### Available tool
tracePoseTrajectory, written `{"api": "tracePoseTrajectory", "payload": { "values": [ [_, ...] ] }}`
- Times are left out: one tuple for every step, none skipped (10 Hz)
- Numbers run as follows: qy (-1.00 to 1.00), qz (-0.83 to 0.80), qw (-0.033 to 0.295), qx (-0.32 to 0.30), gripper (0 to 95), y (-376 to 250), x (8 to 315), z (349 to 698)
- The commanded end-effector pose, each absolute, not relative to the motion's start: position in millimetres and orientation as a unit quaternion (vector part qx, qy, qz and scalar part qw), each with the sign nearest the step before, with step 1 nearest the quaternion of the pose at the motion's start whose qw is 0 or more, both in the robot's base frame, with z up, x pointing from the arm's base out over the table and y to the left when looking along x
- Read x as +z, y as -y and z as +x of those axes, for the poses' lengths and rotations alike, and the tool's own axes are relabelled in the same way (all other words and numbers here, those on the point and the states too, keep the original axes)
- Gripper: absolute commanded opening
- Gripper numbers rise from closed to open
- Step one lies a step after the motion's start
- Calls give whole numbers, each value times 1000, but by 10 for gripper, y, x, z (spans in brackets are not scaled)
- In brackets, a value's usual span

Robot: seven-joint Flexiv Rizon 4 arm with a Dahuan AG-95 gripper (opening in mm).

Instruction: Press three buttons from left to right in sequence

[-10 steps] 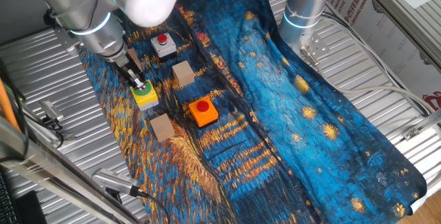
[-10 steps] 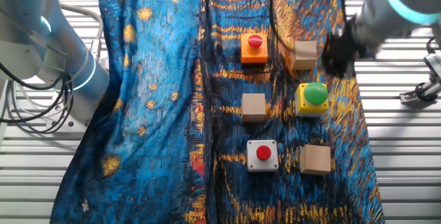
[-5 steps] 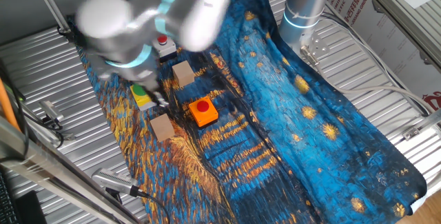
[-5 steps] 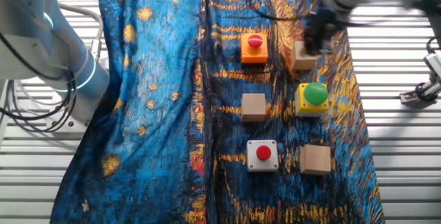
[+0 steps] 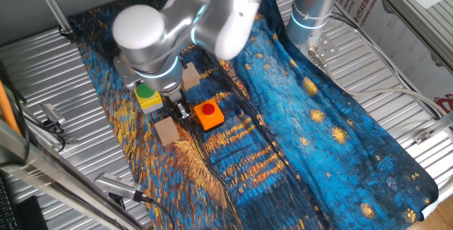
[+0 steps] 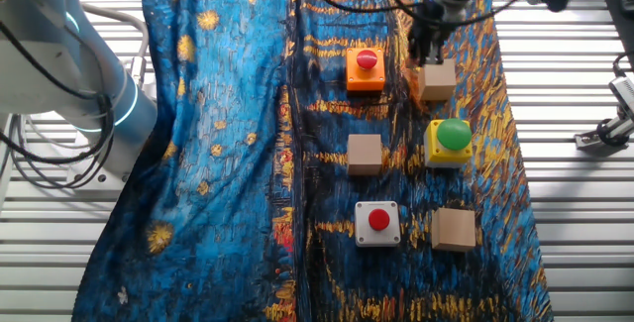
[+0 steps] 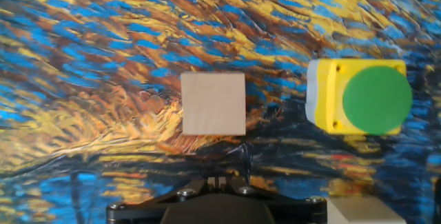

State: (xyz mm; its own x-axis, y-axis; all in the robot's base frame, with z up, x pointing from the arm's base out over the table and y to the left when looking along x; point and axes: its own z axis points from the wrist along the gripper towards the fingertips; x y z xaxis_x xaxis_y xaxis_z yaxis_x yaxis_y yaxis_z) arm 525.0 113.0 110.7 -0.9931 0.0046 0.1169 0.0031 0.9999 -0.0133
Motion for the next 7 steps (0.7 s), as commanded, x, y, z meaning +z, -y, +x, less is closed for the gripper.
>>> {"api": "tracePoseTrajectory", "payload": {
  "values": [
    [998,-3,61,6,0,-1148,1202,5230],
    [998,-6,62,7,0,-1155,1269,5208],
    [998,-9,61,7,0,-1166,1317,5179],
    [998,-14,60,6,0,-1184,1331,5139],
    [998,-19,57,7,0,-1208,1326,5070],
    [998,-18,56,4,0,-1182,1317,5021],
    [998,-18,59,-1,0,-1165,1306,4992]
  ]
}}
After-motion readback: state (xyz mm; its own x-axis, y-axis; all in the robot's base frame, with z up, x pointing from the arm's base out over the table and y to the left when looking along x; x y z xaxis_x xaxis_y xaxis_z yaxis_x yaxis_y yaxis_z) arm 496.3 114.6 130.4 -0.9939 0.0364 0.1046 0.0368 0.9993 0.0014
